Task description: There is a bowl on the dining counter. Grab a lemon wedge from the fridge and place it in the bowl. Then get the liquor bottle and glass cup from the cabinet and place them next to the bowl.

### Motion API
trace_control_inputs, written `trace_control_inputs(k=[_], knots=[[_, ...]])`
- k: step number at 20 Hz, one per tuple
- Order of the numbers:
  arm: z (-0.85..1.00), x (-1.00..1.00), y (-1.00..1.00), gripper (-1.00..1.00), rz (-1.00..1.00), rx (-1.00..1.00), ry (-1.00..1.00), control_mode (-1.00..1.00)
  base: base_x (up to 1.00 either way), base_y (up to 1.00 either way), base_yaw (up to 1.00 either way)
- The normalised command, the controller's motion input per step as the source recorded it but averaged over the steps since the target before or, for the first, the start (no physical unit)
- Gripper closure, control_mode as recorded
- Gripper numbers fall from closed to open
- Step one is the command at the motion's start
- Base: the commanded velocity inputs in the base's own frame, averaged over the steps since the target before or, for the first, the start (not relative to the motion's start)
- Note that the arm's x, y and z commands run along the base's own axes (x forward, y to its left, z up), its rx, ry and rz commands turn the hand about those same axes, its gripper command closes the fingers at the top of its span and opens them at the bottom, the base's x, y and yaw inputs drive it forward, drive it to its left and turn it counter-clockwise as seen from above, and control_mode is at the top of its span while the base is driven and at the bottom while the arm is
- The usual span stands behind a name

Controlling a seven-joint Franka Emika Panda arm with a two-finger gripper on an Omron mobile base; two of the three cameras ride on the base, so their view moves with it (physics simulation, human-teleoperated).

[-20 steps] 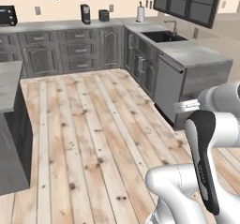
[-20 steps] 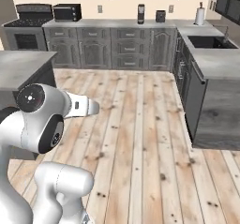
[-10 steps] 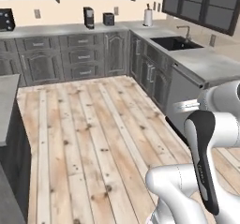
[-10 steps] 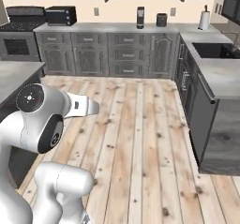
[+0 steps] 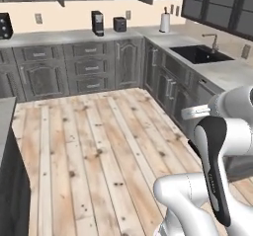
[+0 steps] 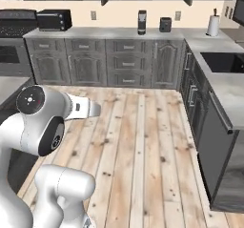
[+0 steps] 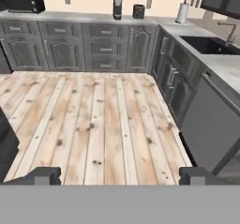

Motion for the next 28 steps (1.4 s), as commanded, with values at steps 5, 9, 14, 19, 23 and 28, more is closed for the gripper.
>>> trace_control_inputs(k=[5,9,14,19,23,28], knots=[[0.00,0.00,0.00,-1.00,0.00,0.00,0.00,1.00,1.00,-0.15,0.00],[0.00,0.00,0.00,-1.00,0.00,0.00,0.00,1.00,1.00,-0.20,0.00],[0.00,0.00,0.00,-1.00,0.00,0.00,0.00,1.00,1.00,-0.23,0.00],[0.00,0.00,0.00,-1.00,0.00,0.00,0.00,1.00,1.00,-0.26,0.00],[0.00,0.00,0.00,-1.00,0.00,0.00,0.00,1.00,1.00,-0.26,0.01],[0.00,0.00,0.00,-1.00,0.00,0.00,0.00,1.00,1.00,-0.28,0.02]])
